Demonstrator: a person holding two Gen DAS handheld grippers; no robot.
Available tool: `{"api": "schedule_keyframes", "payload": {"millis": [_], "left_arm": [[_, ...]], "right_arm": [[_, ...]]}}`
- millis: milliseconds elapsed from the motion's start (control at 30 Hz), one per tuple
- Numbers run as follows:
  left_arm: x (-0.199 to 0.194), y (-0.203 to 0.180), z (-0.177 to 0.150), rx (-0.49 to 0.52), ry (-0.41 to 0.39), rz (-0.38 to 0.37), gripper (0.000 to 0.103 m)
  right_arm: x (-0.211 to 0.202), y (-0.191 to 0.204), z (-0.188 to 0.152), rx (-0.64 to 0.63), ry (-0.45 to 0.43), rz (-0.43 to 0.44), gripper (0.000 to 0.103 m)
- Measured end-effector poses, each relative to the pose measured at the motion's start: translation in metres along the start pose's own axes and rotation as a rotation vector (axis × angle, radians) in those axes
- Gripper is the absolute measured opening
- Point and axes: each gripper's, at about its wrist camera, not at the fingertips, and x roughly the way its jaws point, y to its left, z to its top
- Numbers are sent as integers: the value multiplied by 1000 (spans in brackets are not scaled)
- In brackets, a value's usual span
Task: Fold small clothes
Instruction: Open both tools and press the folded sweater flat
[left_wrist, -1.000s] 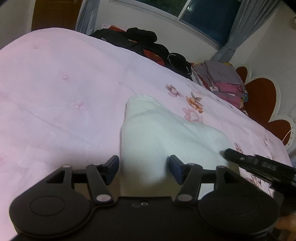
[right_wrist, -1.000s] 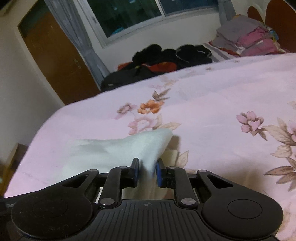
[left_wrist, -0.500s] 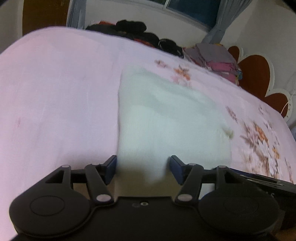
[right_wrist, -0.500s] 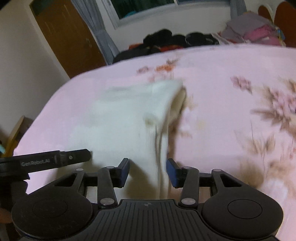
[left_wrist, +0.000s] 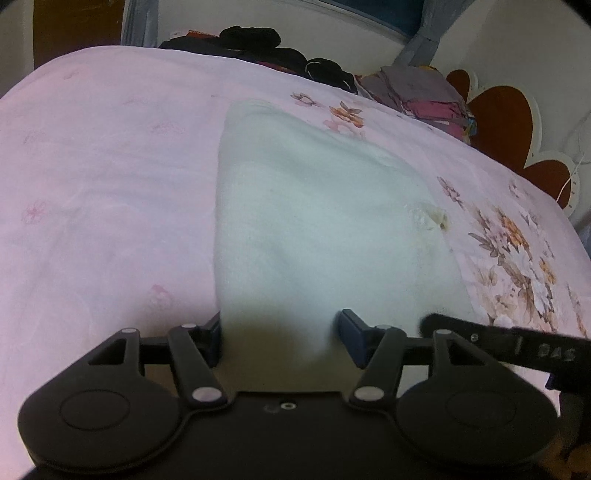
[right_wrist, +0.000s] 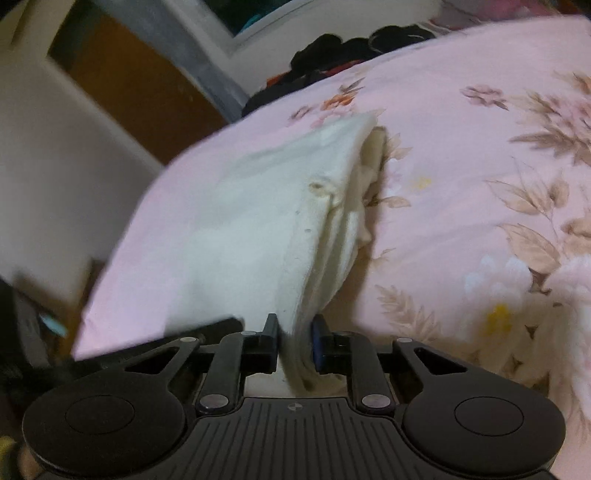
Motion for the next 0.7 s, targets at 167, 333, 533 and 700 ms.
{"api": "schedule_keyframes", "payload": {"millis": [167, 333, 533, 700], "left_arm": [[0, -5, -3, 30, -4, 16, 64], [-3, -5, -3, 35, -10, 39, 68], [-3, -7, -4, 58, -15, 88, 85], [-3, -6, -4, 54, -17, 96, 89]], "right_arm": [[7, -1, -4, -74, 0, -119, 17], [-3, 22, -6, -169, -65, -188, 18], [-1, 42, -19, -294, -78, -220, 17], [18, 29, -29, -343, -52, -304, 18]]}}
